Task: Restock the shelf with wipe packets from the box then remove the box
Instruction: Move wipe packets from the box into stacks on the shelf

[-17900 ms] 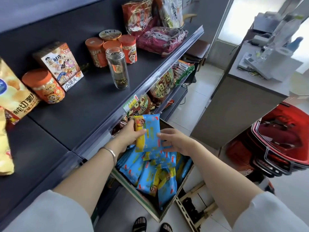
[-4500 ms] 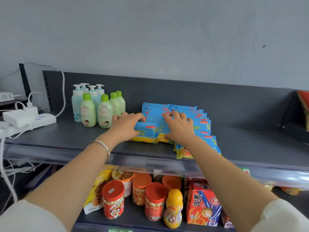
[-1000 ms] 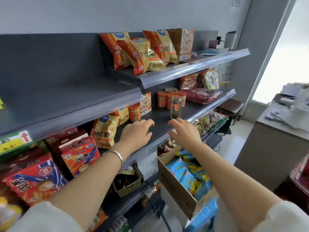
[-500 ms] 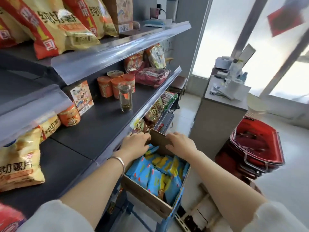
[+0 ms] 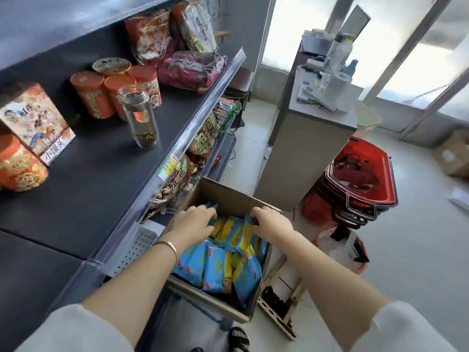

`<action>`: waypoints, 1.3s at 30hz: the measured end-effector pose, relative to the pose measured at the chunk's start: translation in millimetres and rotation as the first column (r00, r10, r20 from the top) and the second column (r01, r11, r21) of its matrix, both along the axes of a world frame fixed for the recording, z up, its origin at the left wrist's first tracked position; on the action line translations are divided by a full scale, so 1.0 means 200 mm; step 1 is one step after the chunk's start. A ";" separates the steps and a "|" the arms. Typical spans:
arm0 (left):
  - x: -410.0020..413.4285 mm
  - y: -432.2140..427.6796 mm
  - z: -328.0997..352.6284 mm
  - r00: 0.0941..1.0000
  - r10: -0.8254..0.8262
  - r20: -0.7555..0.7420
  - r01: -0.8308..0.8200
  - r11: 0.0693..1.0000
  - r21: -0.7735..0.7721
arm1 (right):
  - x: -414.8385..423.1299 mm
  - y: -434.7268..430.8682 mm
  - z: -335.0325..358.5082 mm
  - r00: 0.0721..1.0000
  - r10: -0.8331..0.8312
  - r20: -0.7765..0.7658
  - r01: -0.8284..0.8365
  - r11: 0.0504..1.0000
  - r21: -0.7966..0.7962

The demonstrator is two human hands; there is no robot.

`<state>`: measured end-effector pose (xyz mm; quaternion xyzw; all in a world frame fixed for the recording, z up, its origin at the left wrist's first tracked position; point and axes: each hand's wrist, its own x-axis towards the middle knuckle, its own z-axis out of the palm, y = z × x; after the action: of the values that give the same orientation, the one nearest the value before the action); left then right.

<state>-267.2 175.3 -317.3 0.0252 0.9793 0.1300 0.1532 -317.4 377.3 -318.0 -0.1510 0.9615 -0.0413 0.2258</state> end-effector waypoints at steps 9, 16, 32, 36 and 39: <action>0.00 0.04 -0.13 0.991 0.025 0.132 -0.027 1.000 0.012 | -0.02 -0.09 -0.17 0.933 0.248 0.260 -0.315 0.912 0.261; 0.02 0.12 -0.21 0.974 0.045 0.223 -0.061 0.996 0.066 | 0.01 -0.09 -0.30 0.901 0.252 0.354 -0.316 0.939 0.135; -0.01 0.12 -0.15 0.895 0.206 0.396 -0.424 0.674 0.606 | -0.22 -0.14 0.00 0.833 0.145 0.533 0.267 0.740 -0.618; 0.00 0.11 -0.10 0.774 0.423 0.472 -0.613 0.311 0.726 | -0.21 -0.15 -0.02 0.783 0.000 0.622 0.458 0.676 -0.577; 0.00 0.11 -0.09 0.617 0.521 0.589 -0.681 -0.022 0.732 | -0.20 -0.12 -0.07 0.693 0.033 0.720 0.471 0.735 -0.487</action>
<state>-267.0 197.1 -336.3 -0.3271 0.6074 0.7163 0.1047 -357.2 353.0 -331.7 -0.0676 0.7434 -0.4475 0.4924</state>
